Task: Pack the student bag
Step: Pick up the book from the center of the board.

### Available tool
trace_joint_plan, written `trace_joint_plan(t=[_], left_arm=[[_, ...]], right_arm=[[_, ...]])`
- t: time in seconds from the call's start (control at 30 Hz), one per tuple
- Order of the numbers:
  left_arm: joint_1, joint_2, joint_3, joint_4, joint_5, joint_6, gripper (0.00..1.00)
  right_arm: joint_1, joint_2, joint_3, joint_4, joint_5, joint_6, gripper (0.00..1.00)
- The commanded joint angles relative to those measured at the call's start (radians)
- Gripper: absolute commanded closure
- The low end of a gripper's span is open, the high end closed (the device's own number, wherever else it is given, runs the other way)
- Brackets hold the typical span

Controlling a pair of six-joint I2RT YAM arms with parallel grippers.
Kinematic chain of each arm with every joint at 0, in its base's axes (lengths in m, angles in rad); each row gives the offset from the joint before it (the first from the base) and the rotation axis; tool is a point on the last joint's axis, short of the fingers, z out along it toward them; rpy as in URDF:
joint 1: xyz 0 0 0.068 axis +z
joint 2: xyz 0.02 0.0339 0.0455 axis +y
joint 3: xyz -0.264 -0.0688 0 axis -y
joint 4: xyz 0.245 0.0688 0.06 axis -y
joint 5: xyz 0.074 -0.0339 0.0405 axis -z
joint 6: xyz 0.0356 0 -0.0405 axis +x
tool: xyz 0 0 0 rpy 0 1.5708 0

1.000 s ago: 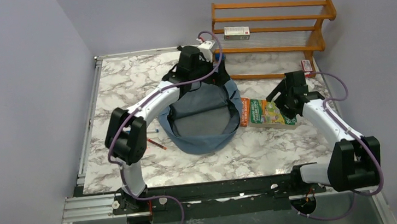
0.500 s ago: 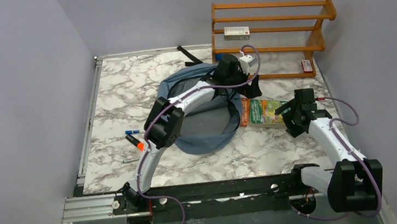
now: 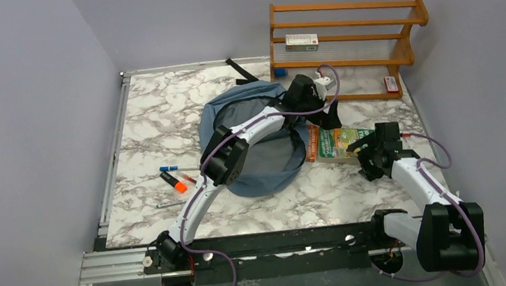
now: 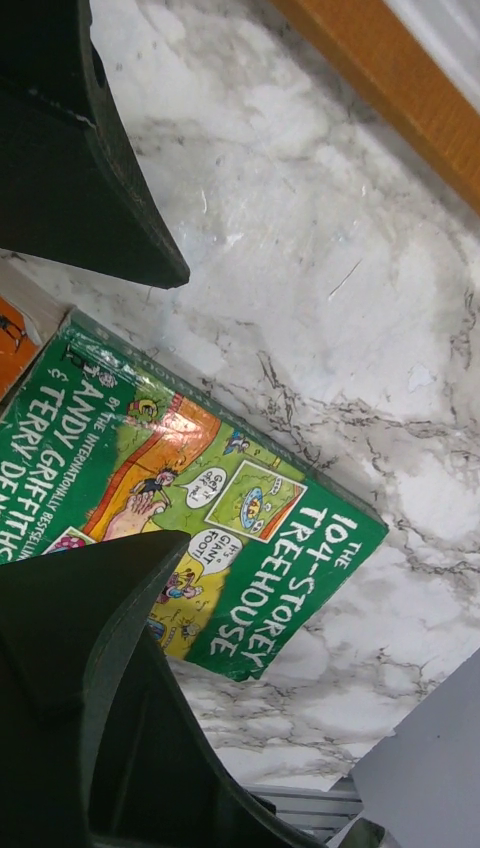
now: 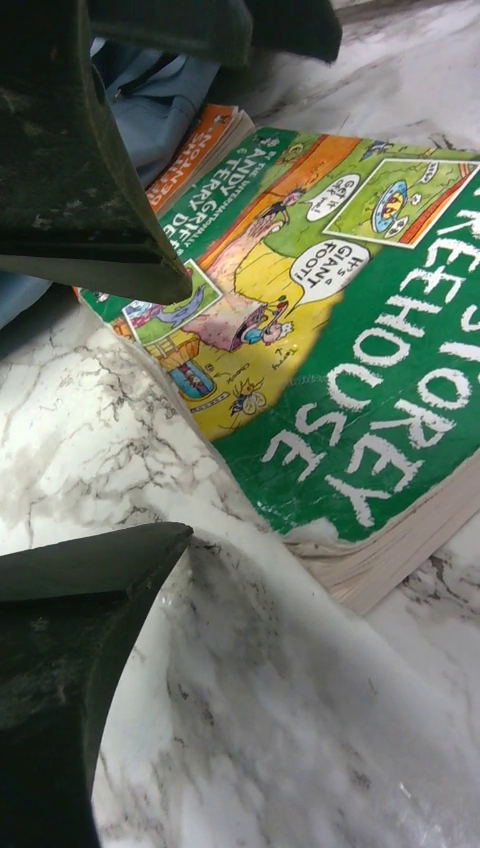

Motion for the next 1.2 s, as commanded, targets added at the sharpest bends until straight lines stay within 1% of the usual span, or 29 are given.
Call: trace_joint_plan(t=[0.0,0.2,0.47,0.73,0.8,0.87,0.97,1.07,1.17], left_arm=[[-0.031,0.033,0.032,-0.012,0.052,-0.014,0.10],[-0.039,0.048,0.009,-0.025,0.089,-0.021,0.12],[-0.044,0.037,-0.029,-0.072,0.117,-0.011,0.17],[-0.075,-0.015,-0.110,-0.072,0.152,-0.031,0.20],[-0.088,-0.026,-0.119,-0.072,0.164,-0.037,0.21],[-0.103,-0.036,-0.126,-0.072,0.167,-0.038,0.21],[-0.112,-0.049,-0.135,-0.072,0.165,-0.049,0.23],[-0.111,-0.055,-0.139,-0.075,0.152,-0.047,0.24],[-0.111,-0.048,-0.129,-0.087,0.144,-0.040,0.24]], right_arm=[[-0.012,0.028,-0.020,0.084,-0.018,0.025,0.16],[-0.020,0.076,-0.048,0.162,0.000,0.047,0.16],[-0.075,0.157,-0.025,0.225,0.003,0.039,0.20],[-0.162,0.297,0.079,0.287,-0.019,-0.042,0.20],[-0.183,0.344,0.117,0.315,-0.074,-0.093,0.20],[-0.202,0.391,0.169,0.303,-0.103,-0.154,0.20],[-0.211,0.424,0.225,0.230,-0.088,-0.216,0.19],[-0.213,0.378,0.205,0.191,-0.068,-0.247,0.17],[-0.213,0.325,0.156,0.168,-0.084,-0.259,0.15]])
